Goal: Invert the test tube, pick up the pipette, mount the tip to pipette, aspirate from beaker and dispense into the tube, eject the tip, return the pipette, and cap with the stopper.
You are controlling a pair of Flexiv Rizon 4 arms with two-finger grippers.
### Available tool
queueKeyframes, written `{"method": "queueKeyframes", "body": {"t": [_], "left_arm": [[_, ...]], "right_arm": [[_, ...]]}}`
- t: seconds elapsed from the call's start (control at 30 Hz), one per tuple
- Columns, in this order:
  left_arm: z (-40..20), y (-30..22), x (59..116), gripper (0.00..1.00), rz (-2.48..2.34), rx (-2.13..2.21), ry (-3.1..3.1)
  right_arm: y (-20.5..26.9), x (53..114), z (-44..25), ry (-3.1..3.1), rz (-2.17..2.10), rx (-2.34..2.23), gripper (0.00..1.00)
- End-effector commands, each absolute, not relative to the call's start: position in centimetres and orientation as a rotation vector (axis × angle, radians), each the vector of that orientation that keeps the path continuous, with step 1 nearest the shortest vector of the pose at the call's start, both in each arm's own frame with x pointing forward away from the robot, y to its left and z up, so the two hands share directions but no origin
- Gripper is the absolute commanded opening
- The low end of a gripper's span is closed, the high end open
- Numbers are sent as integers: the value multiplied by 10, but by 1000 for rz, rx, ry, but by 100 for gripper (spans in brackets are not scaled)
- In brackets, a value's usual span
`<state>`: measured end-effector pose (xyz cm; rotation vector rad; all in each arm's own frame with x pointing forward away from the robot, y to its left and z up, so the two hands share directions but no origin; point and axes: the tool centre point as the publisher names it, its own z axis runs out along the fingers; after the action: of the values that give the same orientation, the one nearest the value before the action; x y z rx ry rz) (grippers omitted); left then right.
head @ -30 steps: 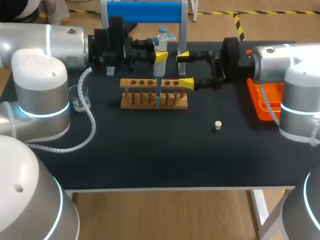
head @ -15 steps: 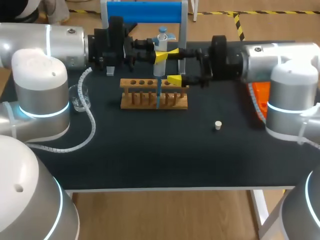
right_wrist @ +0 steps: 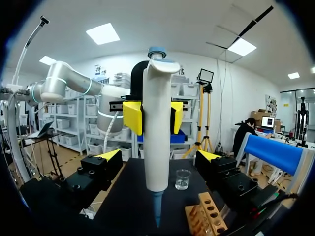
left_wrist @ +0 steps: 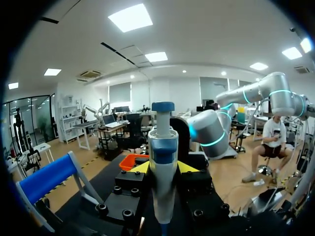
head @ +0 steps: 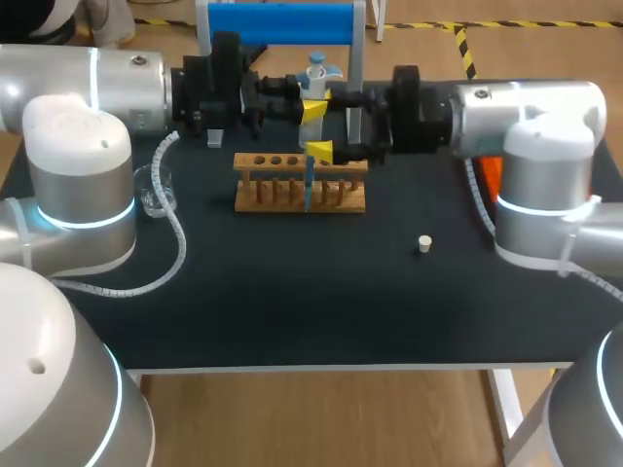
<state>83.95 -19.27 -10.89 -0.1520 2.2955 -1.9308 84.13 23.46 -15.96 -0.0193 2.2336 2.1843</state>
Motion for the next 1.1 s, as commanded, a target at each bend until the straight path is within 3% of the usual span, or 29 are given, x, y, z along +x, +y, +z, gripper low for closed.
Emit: {"method": "queueKeyframes", "body": {"t": [0.03,0.13,0.17,0.2,0.3,0.43,0.63,0.93,1.0,1.1], "left_arm": [[-109,-194,839,0,-1932,-154,2290],[-109,-194,839,0,-1932,-154,2290],[-109,-194,839,0,-1932,-154,2290],[-109,-194,839,0,-1932,-154,2290],[-109,-194,839,0,-1932,-154,2290],[-109,-194,839,0,-1932,-154,2290],[-109,-194,839,0,-1932,-154,2290],[-109,-194,839,0,-1932,-154,2290],[-109,-194,839,0,-1932,-154,2290],[-109,-194,839,0,-1932,-154,2290]], "right_arm": [[238,842,-160,2228,2190,-21,100],[239,841,-161,2226,2194,-21,100],[239,841,-161,2225,2196,-19,82],[239,841,-162,2223,2199,-19,73],[239,840,-161,2216,2208,-15,56],[239,838,-158,2204,2221,-15,42],[238,837,-156,2197,2230,-21,35],[240,836,-155,2196,2236,-23,41],[241,835,-154,2195,2239,-27,29],[242,836,-154,2195,2239,-27,28]]}}
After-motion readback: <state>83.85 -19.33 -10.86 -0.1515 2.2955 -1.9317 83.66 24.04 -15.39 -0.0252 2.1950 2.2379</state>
